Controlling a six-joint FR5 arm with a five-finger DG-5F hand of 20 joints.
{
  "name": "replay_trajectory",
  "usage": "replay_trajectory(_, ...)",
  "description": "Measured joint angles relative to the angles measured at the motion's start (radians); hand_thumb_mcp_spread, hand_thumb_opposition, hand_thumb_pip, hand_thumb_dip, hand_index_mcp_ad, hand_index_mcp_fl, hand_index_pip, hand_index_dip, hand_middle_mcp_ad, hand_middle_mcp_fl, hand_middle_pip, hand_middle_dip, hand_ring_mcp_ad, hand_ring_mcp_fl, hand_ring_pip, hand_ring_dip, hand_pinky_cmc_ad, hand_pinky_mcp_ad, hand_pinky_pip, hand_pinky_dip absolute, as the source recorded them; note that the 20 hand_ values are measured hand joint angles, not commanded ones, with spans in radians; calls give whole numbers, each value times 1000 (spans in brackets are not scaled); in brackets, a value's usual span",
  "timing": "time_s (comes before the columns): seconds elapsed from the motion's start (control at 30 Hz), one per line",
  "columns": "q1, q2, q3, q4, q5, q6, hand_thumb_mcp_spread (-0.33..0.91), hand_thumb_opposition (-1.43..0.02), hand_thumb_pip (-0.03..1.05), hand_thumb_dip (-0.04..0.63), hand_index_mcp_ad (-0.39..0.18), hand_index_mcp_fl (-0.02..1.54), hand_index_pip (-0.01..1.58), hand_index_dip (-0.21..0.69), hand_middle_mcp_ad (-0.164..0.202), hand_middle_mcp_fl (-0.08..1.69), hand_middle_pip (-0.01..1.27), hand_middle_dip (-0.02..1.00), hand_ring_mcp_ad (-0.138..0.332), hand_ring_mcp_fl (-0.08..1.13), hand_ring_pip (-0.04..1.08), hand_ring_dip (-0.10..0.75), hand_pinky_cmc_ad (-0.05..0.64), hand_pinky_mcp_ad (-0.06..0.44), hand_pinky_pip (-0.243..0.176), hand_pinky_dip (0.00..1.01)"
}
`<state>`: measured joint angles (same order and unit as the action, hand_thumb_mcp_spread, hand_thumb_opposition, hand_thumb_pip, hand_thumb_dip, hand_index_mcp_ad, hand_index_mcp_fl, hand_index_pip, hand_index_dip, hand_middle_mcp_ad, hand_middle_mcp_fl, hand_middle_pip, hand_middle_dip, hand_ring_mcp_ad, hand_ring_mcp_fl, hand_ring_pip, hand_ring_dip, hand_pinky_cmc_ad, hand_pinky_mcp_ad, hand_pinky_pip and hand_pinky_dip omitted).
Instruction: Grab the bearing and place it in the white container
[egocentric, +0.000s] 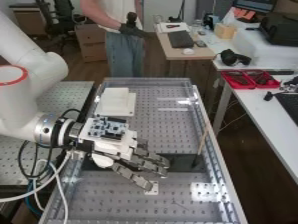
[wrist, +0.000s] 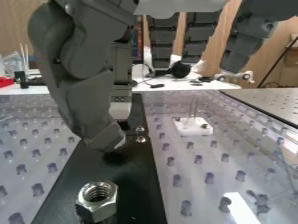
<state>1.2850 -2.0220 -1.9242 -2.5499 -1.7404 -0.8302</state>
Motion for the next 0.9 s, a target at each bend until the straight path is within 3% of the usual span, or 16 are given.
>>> replay_trajectory(0.43,-5,-8,2,-2,-7,-21,524,-897,562,349,-171,106,1314,265,63,23,140,206,101,2,103,96,372,278,-75,195)
replay_trajectory(0.9,-3,-14,4,-6,-4,-3,524,-895,565,349,-171,113,1323,250,63,23,140,206,101,2,103,96,370,278,-75,195)
